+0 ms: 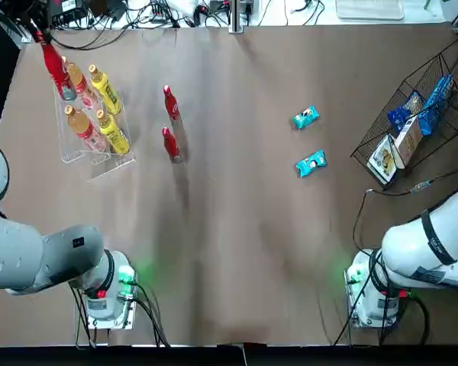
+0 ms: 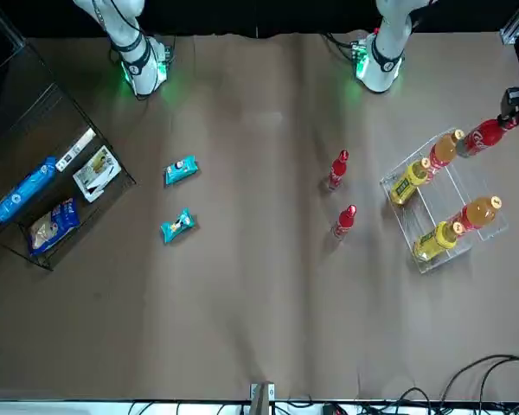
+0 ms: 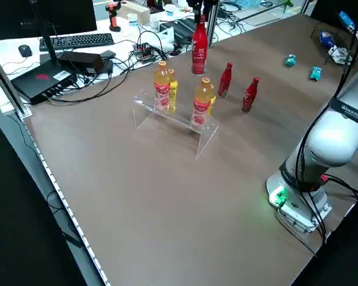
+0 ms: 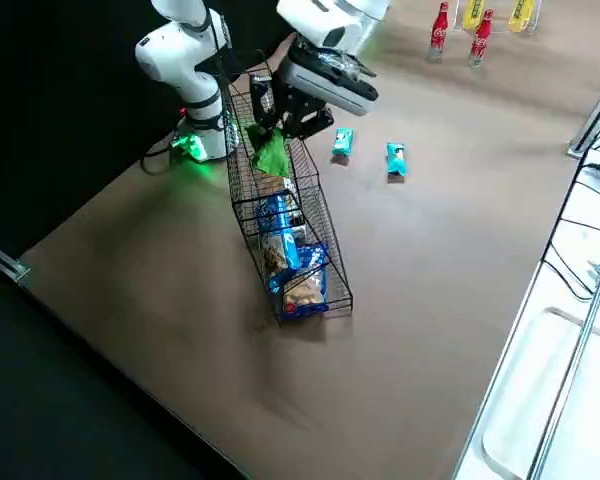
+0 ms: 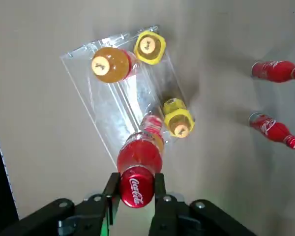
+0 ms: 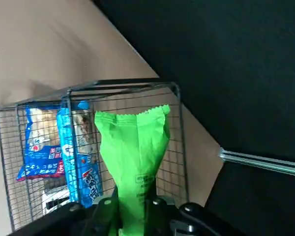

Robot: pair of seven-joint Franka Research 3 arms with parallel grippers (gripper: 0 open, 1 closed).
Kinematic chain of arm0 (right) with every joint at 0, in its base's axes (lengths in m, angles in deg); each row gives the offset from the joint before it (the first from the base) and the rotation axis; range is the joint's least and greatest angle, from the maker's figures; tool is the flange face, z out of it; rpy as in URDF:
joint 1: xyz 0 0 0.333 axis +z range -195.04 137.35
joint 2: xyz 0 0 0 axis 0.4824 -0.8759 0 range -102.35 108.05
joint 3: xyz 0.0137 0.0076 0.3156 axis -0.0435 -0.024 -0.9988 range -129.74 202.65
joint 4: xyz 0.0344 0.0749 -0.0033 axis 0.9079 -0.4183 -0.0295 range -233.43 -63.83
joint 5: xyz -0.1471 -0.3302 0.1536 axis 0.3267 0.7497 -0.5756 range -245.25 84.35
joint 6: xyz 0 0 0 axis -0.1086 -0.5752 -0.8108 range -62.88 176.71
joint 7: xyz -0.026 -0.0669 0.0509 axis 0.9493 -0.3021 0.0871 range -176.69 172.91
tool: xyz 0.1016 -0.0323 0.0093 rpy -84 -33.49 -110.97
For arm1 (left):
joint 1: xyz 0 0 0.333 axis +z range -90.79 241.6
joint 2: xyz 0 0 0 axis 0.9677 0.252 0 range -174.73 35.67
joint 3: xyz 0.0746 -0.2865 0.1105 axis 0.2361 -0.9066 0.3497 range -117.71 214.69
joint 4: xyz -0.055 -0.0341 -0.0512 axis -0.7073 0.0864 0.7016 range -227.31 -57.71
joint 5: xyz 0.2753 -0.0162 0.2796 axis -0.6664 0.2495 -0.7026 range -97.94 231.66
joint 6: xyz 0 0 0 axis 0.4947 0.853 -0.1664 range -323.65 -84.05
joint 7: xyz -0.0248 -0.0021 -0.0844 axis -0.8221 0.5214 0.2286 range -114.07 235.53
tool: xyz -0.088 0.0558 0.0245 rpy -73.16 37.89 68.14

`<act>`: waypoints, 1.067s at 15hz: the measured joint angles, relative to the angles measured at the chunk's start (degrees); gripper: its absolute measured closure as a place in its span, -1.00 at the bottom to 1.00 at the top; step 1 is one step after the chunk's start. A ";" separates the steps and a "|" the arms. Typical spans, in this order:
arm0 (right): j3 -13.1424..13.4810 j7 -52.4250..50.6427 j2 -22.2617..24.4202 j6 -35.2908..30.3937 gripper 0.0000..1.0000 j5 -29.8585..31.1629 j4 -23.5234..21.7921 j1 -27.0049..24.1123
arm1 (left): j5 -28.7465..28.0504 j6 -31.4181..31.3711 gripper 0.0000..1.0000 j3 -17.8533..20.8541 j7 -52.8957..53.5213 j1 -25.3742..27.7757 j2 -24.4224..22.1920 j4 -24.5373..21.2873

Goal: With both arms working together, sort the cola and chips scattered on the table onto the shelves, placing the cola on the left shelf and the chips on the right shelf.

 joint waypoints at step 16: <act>-1.59 -1.45 0.10 -0.34 0.15 -0.27 -3.29 0.55 | -0.03 -9.74 0.37 0.26 7.29 8.22 -0.71 -11.81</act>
